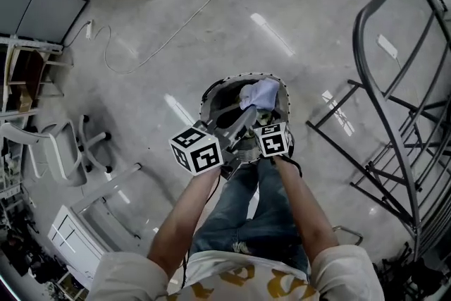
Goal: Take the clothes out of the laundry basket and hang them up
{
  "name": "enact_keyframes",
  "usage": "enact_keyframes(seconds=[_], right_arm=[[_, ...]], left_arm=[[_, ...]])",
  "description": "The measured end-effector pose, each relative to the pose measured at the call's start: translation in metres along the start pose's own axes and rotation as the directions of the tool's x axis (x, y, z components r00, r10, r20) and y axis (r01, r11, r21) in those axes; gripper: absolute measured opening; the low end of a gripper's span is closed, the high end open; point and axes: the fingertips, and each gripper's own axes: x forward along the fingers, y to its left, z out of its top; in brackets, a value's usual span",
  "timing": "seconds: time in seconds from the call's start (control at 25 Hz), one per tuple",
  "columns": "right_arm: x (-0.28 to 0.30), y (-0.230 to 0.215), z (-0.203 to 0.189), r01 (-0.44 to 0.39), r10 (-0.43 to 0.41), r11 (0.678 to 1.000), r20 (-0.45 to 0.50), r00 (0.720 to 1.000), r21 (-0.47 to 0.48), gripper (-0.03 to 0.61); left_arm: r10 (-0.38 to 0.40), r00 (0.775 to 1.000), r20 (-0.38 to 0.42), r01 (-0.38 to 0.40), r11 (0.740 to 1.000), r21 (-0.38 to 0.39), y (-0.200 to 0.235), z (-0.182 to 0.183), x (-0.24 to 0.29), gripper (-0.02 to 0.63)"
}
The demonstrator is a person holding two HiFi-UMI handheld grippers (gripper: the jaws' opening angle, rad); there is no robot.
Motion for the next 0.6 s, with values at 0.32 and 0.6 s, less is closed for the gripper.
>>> enact_keyframes(seconds=[0.32,0.6], right_arm=[[-0.016,-0.008,0.03,0.125,-0.124,0.992,0.065,0.99,-0.025,0.331],[-0.016,-0.004,0.046,0.083,-0.081,0.996,0.096,0.992,-0.022,0.179]], left_arm=[[-0.05,0.999,0.017,0.05,0.999,-0.004,-0.051,0.028,-0.014,0.015],[-0.092,0.995,0.043,0.093,0.995,-0.02,-0.081,0.045,-0.031,0.015]])
